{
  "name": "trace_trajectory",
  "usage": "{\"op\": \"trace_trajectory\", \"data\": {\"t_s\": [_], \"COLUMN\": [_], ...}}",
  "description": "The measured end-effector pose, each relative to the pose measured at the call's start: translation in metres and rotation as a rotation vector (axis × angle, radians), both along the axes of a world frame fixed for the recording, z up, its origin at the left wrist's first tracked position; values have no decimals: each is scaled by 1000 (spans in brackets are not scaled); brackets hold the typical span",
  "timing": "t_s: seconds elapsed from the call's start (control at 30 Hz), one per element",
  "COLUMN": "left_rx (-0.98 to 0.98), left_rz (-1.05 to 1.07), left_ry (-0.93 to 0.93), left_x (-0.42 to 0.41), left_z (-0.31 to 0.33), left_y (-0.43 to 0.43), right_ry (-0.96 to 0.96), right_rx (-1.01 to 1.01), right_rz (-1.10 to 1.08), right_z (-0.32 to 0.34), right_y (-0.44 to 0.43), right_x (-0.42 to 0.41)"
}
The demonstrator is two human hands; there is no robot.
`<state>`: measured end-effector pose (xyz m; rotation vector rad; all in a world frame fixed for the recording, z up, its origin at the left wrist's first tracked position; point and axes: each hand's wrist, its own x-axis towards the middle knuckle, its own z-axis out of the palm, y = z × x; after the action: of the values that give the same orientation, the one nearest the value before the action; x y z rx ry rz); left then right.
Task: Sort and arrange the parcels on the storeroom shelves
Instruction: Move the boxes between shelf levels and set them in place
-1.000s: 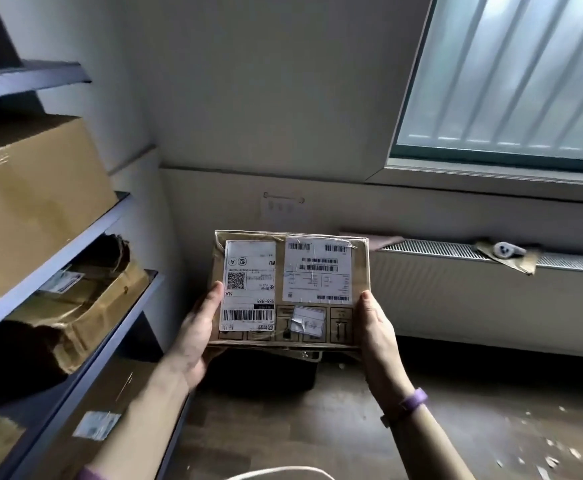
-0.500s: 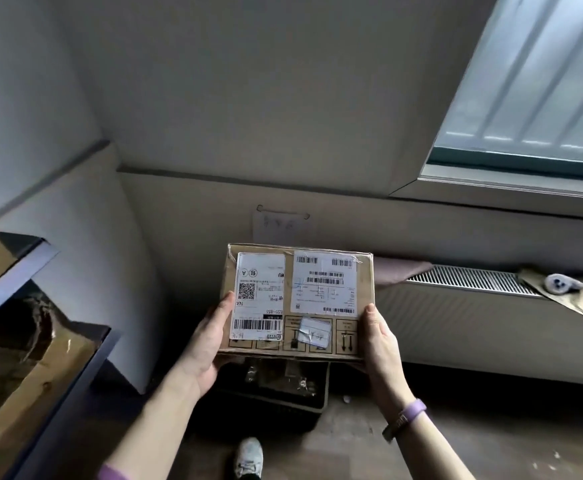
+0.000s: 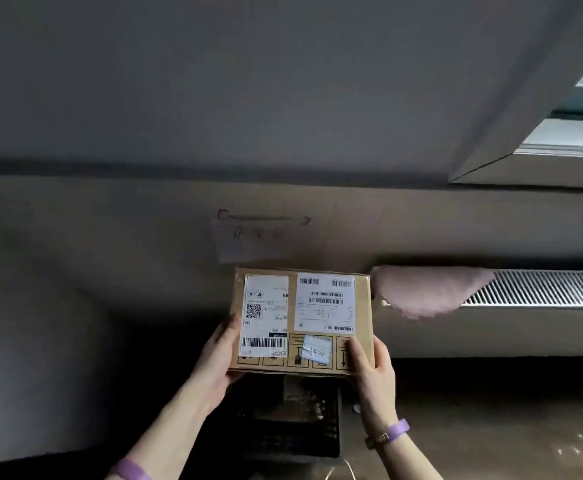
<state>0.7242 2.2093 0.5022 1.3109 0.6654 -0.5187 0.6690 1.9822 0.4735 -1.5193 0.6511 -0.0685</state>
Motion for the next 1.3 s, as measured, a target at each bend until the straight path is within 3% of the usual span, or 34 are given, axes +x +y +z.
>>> {"op": "trace_trajectory", "data": {"t_s": [0.17,0.33,0.57,0.83,1.07,1.3], "left_rx": [55,90,121,81,77,63], "left_rz": [39,49,-1,-5,30,30], "left_ry": [34,82,73,104,191,115], "left_x": [49,85,104,102,92,66], "left_z": [-97,-184,-236,-231,-184,-64], "left_y": [-18,-33,-72,-83,-66,-31], "right_ry": [75,233,282,334,573,457], "right_rx": [62,95,36,51,567,310], "right_rz": [-46,-232,-485,-440,-326,132], "right_z": [-86,-160,-205,-206,-161,-45], "right_y": [-8,-14,-26,-32,-13,33], "right_x": [43,79,102,105,88,83]}}
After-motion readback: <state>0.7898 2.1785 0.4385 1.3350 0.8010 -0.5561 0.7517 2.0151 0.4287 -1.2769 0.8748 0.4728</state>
